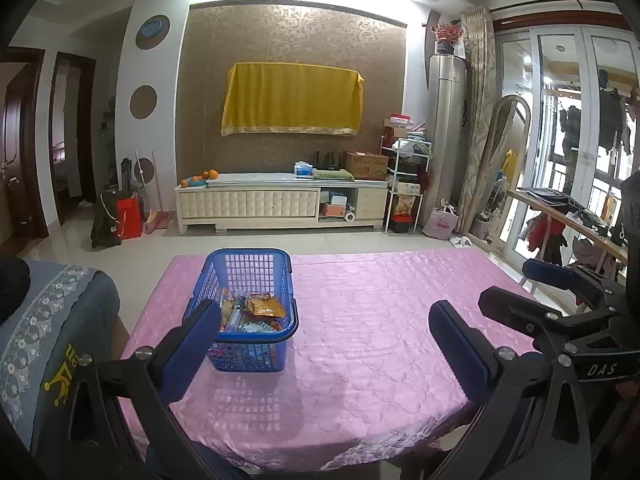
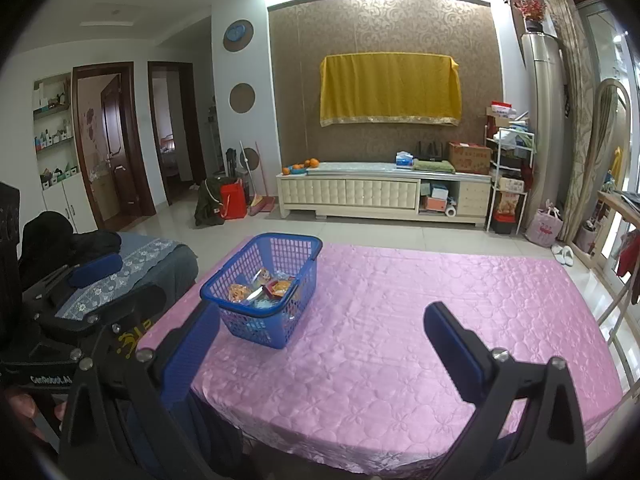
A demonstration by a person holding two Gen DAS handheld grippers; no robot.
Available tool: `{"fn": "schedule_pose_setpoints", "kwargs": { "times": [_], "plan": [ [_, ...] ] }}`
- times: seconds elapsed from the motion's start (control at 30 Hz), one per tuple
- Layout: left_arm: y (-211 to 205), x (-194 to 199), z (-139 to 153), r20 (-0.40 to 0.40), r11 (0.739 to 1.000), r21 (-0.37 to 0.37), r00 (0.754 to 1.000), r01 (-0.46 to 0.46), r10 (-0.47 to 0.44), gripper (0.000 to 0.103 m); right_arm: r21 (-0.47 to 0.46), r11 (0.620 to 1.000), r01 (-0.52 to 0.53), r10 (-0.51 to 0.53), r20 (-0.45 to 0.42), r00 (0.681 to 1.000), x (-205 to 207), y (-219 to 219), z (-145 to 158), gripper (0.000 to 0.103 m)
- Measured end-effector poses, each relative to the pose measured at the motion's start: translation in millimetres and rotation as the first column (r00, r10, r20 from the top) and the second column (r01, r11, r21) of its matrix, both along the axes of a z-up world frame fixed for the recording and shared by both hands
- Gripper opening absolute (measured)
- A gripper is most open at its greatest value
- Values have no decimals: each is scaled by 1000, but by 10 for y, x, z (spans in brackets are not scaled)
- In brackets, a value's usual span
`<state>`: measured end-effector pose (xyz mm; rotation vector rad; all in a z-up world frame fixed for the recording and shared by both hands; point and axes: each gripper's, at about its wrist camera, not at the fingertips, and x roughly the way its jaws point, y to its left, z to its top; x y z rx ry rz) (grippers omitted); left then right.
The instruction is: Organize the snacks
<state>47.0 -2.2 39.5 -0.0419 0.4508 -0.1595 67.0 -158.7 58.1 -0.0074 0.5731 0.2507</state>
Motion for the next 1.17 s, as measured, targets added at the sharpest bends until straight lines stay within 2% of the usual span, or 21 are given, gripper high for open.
{"fn": "schedule_pose_setpoints", "kwargs": {
  "times": [1.17],
  "plan": [
    [56, -64, -2, -8, 999, -25, 1000, -26, 26, 103, 4, 1000, -11, 11, -10, 1000, -62, 40, 84, 103]
  ]
}}
